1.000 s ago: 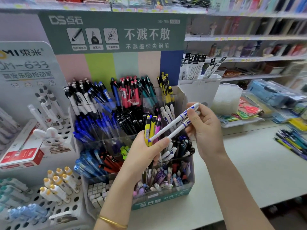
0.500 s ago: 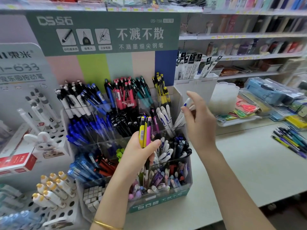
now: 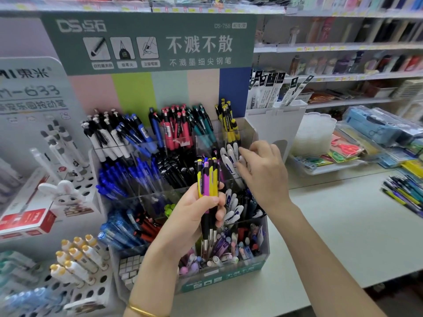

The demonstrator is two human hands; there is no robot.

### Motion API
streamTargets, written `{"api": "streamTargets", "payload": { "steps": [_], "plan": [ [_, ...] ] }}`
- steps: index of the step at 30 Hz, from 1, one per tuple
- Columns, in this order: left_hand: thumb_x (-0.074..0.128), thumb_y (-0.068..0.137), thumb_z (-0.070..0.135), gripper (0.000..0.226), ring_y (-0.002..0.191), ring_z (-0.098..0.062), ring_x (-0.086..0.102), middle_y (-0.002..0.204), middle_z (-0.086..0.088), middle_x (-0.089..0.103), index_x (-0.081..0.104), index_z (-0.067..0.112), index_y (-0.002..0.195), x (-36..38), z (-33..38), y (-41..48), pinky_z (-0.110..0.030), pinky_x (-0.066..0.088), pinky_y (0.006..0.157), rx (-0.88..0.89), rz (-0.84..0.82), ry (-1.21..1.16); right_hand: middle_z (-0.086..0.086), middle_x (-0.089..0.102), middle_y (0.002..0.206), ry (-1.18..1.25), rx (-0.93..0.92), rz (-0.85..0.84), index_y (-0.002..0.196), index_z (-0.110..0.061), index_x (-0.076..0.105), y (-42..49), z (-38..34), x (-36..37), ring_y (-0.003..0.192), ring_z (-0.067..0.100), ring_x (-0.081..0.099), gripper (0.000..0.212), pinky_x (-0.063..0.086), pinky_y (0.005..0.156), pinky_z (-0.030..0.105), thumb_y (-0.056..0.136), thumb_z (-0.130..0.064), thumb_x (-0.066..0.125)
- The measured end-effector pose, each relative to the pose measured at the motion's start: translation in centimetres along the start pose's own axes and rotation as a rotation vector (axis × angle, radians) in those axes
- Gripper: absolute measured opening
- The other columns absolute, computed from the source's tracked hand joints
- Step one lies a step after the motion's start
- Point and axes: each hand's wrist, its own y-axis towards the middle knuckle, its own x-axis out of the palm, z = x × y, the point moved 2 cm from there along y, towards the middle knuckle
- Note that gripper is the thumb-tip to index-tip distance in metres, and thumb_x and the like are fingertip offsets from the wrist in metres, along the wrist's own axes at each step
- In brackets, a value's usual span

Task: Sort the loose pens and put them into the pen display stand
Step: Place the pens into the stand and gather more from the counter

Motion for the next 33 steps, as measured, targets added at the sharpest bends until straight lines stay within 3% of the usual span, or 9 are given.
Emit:
{"api": "streamTargets", "payload": {
  "steps": [5, 10, 12, 15, 22, 25, 28, 30, 33],
  "plan": [
    [0.054, 0.088, 0.008, 0.028, 0.067, -0.018, 0.053, 0.087, -0.008, 0.059, 0.05, 0.007, 0.116, -0.2, 0.1, -0.5, -0.029, 0.046, 0.06, 0.029, -0.058, -0.035, -0.003, 0.057, 0.089, 0.427, 0.188, 0.094, 0.103, -0.012, 0.07, 0.1, -2.2, -3.1, 0.074, 0.006, 0.049, 0.02, 0.038, 0.07, 0.008, 0.091, -0.018, 0.056],
    [0.052, 0.092, 0.01, 0.032, 0.075, -0.022, 0.058, 0.095, -0.013, 0.063, 0.049, 0.001, 0.122, 0.1, 0.5, -1.1, -0.031, 0.05, 0.064, 0.067, -0.097, 0.003, 0.001, 0.065, 0.071, 1.052, 0.492, -0.505, 0.086, -0.023, 0.065, -0.3, -5.5, -4.2, 0.057, 0.009, 0.059, 0.003, 0.049, 0.052, 0.022, 0.086, -0.023, 0.068],
    [0.052, 0.092, 0.013, 0.032, 0.079, -0.024, 0.062, 0.101, -0.015, 0.066, 0.051, 0.0, 0.121, 0.0, 0.7, -1.4, -0.031, 0.052, 0.066, 0.06, -0.092, 0.018, -0.001, 0.064, 0.064, 1.12, 0.52, -0.552, 0.083, -0.014, 0.064, -0.4, -5.8, -4.2, 0.049, 0.009, 0.057, 0.007, 0.046, 0.044, 0.022, 0.084, -0.016, 0.07],
    [0.051, 0.092, 0.016, 0.038, 0.089, -0.028, 0.069, 0.113, -0.018, 0.068, 0.051, 0.004, 0.128, -0.2, 1.0, -1.7, -0.034, 0.058, 0.071, 0.03, -0.075, -0.017, 0.003, 0.069, 0.07, 1.266, 0.607, -0.545, 0.089, -0.004, 0.065, -0.3, -5.8, -4.1, 0.063, 0.015, 0.069, 0.005, 0.053, 0.052, 0.024, 0.086, -0.008, 0.066],
    [0.047, 0.093, 0.015, 0.037, 0.1, -0.039, 0.068, 0.114, -0.024, 0.067, 0.048, -0.005, 0.124, -0.5, 1.9, -1.8, -0.046, 0.059, 0.079, 0.018, -0.006, -0.019, 0.005, 0.055, 0.06, 1.199, 0.574, -0.497, 0.089, 0.008, 0.053, 0.3, -5.5, -3.6, 0.052, 0.014, 0.053, 0.028, 0.048, 0.048, 0.025, 0.092, -0.019, 0.061],
    [0.046, 0.094, 0.016, 0.034, 0.103, -0.039, 0.067, 0.113, -0.024, 0.067, 0.048, -0.005, 0.12, -0.7, 2.3, -1.7, -0.048, 0.058, 0.081, 0.025, 0.028, 0.035, 0.01, 0.055, 0.067, 1.196, 0.561, -0.498, 0.09, -0.001, 0.053, 1.0, -5.5, -3.8, 0.056, 0.019, 0.053, 0.02, 0.047, 0.052, 0.028, 0.094, -0.02, 0.058],
    [0.049, 0.092, 0.024, 0.035, 0.104, -0.034, 0.067, 0.11, -0.02, 0.069, 0.052, -0.004, 0.112, -1.0, 2.5, -1.4, -0.05, 0.055, 0.086, 0.037, 0.074, 0.148, 0.009, 0.061, 0.072, 1.229, 0.583, -0.465, 0.093, -0.008, 0.051, 2.0, -5.2, -4.3, 0.053, 0.013, 0.055, 0.012, 0.043, 0.048, 0.018, 0.097, -0.019, 0.052],
    [0.051, 0.09, 0.028, 0.036, 0.093, -0.028, 0.068, 0.099, -0.014, 0.071, 0.054, -0.003, 0.109, -1.1, 2.6, -1.2, -0.044, 0.057, 0.083, 0.037, 0.137, 0.2, 0.006, 0.063, 0.071, 1.218, 0.57, -0.452, 0.094, -0.008, 0.05, 2.6, -5.0, -4.8, 0.054, 0.014, 0.054, 0.01, 0.039, 0.044, 0.016, 0.098, -0.018, 0.051],
    [0.049, 0.098, 0.023, 0.018, 0.056, -0.014, 0.052, 0.062, 0.001, 0.055, 0.051, 0.005, 0.099, -0.6, 2.8, -0.7, -0.03, 0.052, 0.057, 0.082, 0.238, 0.33, 0.009, 0.053, 0.069, 1.21, 0.508, -0.498, 0.094, -0.004, 0.047, 3.1, -5.4, -5.4, 0.048, 0.007, 0.048, 0.01, 0.035, 0.041, 0.014, 0.095, -0.011, 0.054]
  ]
}}
